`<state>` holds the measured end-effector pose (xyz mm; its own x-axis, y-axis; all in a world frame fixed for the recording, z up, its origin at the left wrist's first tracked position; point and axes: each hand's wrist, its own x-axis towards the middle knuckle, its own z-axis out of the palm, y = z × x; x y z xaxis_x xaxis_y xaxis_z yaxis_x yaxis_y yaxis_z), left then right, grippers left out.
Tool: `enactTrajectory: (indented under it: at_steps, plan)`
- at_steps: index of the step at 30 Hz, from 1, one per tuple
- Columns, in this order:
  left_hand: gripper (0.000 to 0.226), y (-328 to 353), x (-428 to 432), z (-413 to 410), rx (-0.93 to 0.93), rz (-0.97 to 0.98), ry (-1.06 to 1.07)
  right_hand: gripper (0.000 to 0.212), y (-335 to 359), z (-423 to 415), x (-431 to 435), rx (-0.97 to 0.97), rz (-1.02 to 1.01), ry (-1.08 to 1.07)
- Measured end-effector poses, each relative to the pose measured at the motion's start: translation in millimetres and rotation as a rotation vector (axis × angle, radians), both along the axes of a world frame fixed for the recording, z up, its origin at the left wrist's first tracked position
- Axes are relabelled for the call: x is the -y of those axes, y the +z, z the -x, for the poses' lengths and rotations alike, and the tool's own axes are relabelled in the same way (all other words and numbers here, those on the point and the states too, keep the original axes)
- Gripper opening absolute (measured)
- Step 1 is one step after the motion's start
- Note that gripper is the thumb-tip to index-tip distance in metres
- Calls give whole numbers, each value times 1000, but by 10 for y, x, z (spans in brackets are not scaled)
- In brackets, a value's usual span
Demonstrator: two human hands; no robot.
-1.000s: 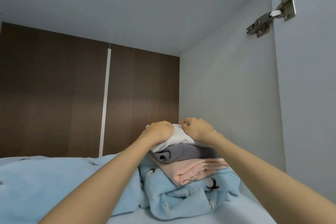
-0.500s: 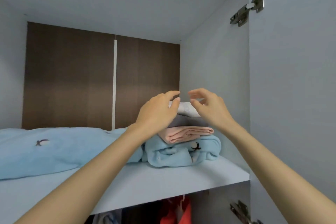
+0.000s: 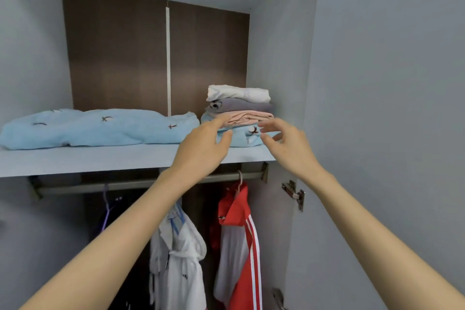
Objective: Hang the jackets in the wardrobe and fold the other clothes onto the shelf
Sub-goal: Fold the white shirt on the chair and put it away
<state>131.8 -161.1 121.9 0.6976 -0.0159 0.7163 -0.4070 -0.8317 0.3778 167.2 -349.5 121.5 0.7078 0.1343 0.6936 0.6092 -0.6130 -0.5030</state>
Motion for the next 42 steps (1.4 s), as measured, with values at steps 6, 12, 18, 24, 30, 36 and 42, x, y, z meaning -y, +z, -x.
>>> enactTrajectory:
  at_steps: [6,12,18,24,30,36,42]
  plan:
    - [42,-285,72,795,-40,-4,-45,27,-374,910,151,-26,37,-87]
    - [41,-875,263,1622,-157,-35,-179,26,-979,1967,401,-147,67,-208]
    - [40,-1302,734,2432,-257,-88,-312,27,-1461,3169,904,-282,23,-299]
    - [38,-1694,1525,3135,-318,-118,-522,26,-1865,4254,1654,-355,-39,-451]
    - [38,-2135,2689,3766,-449,-189,-743,24,-2438,5282,2601,-425,-110,-660]
    - [39,-2509,3915,4393,-517,-277,-900,25,-2927,6379,3582,-527,-160,-852]
    - [38,-3068,5120,5276,-675,-309,-1028,28,-3519,7579,4524,-705,-187,-1030]
